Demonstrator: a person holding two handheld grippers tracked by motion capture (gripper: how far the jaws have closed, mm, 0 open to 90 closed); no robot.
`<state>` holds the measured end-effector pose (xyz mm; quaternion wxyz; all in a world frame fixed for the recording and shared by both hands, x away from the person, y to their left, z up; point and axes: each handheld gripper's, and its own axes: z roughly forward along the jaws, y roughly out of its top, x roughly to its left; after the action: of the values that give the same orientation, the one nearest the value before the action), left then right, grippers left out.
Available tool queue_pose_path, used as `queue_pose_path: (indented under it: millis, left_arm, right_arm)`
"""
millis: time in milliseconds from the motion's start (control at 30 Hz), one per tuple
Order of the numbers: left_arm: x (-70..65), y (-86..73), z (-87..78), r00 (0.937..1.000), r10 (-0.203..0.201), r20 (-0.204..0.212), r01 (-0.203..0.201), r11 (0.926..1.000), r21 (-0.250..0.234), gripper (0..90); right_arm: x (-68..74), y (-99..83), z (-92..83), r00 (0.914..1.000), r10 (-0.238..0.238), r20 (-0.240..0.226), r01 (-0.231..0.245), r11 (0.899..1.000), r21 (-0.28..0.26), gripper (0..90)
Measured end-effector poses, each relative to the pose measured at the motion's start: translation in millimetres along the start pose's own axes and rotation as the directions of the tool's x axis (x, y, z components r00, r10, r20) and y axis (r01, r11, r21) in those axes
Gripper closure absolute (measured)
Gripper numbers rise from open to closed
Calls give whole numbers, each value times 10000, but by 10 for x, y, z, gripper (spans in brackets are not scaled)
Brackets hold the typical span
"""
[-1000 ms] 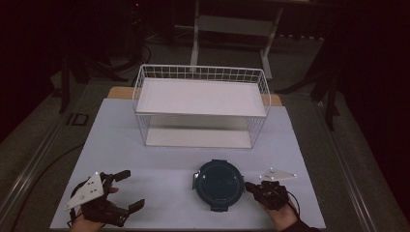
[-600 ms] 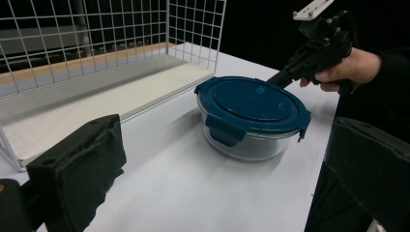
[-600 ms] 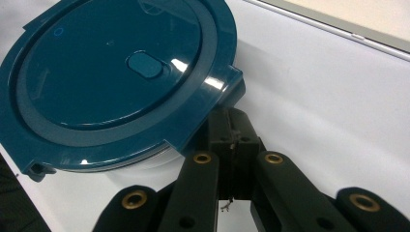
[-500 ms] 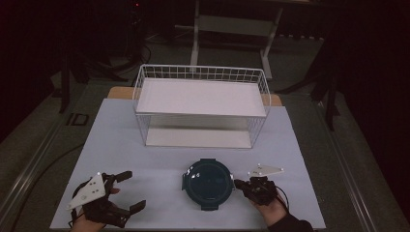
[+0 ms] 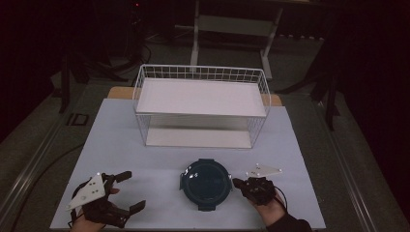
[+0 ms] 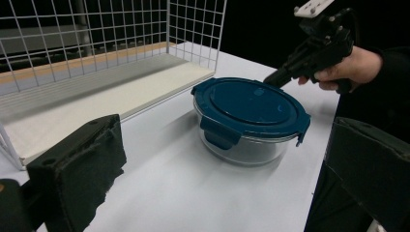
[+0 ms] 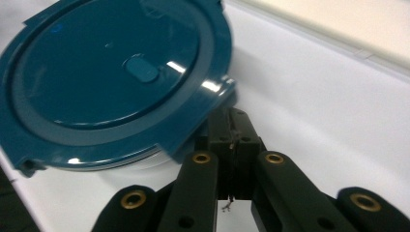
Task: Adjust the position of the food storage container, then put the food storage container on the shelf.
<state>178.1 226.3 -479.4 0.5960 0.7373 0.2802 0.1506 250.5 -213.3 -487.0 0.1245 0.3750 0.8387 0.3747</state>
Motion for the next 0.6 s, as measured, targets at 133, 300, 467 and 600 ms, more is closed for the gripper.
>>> queue_pose_path:
  millis: [133,300,467,600]
  left_arm:
    - [2,-2,0,10000,-36,4,36,10000,2,4]
    - [-10,-1,19,10000,-32,23,32,9999,107,4]
    - [-41,25,42,9998,-78,175,75,9997,212,4]
    - [-97,105,81,9993,-210,309,199,9992,336,4]
  right_arm:
    - [-25,16,-89,9999,86,127,-80,9992,-393,813]
    - [-27,34,-224,9994,281,218,-256,9937,-1095,692]
    - [-7,62,-343,9996,284,33,-273,9842,-1748,516]
    - [59,110,-473,9991,87,-424,-195,9653,-2603,293]
